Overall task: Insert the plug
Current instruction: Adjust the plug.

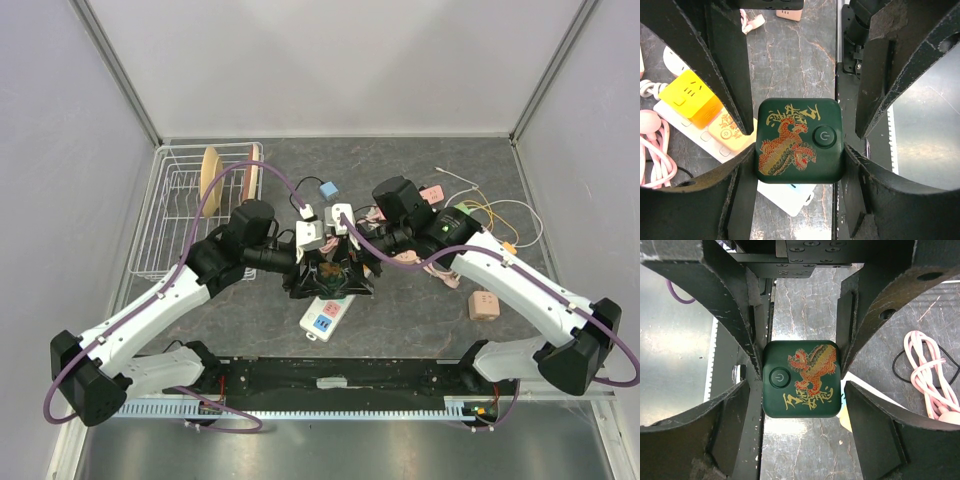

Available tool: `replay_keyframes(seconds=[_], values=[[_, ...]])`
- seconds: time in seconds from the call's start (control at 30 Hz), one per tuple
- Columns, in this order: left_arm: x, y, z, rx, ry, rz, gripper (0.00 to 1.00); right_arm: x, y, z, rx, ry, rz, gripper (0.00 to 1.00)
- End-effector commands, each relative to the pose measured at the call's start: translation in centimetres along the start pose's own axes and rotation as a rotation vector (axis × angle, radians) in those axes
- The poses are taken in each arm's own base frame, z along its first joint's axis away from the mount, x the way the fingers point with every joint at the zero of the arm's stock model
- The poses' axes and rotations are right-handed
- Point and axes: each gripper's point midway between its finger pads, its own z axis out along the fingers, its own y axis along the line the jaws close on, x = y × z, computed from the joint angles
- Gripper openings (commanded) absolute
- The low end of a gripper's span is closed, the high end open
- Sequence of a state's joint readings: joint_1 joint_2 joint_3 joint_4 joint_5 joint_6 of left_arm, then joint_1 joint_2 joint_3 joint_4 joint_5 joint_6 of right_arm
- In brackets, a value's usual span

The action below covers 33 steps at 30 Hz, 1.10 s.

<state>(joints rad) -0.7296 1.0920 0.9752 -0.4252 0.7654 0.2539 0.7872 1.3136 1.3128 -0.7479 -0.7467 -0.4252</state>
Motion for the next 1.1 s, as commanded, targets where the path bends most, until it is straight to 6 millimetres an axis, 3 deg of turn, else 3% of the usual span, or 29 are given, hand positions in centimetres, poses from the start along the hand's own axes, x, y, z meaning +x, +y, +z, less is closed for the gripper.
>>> replay_keyframes(seconds=[0.0, 0.17, 0.37, 0.47, 0.63, 0.67, 0.7, 0.8, 0.93, 1.07], values=[[-3.1, -0.3, -0.1, 0.030, -0.072, 0.109, 0.04, -0.6, -0.2, 0.7, -0.016, 0.005, -0.023, 0.84], [-3.0, -0.1, -0.1, 0.019, -0.073, 0.114, 0.04, 0.0, -1.5, 0.6, 0.055, 0.042, -0.009, 0.84], [-3.1, 0.5, -0.5, -0.042, -0.097, 0.123, 0.06, 0.2, -1.9, 0.8, 0.075, 0.037, 0.007, 0.70], [-3.3, 0.7, -0.7, -0.071, -0.119, 0.131, 0.11, 0.6, -2.0, 1.0, 0.077, 0.037, 0.015, 0.50], [-2.8, 1.0, -0.9, -0.100, -0.115, 0.134, 0.22, 1.2, -1.8, 1.1, 0.076, 0.043, 0.014, 0.07], [-2.5, 1.0, -0.9, -0.101, -0.111, 0.133, 0.24, 1.3, -1.7, 1.0, 0.076, 0.042, 0.013, 0.00], [-2.5, 1.1, -0.8, -0.104, -0.111, 0.134, 0.25, 1.3, -1.7, 1.1, 0.077, 0.041, 0.012, 0.00], [-2.0, 1.2, -0.7, -0.109, -0.107, 0.135, 0.40, 1.8, -1.6, 1.2, 0.074, 0.045, 0.019, 0.00], [-1.2, 1.8, -0.8, -0.149, -0.099, 0.138, 0.73, 3.1, -1.8, 1.5, 0.090, 0.063, 0.039, 0.00], [0.0, 2.9, -1.2, -0.229, -0.078, 0.137, 0.85, 3.8, -2.5, 1.4, 0.137, 0.055, 0.052, 0.00]])
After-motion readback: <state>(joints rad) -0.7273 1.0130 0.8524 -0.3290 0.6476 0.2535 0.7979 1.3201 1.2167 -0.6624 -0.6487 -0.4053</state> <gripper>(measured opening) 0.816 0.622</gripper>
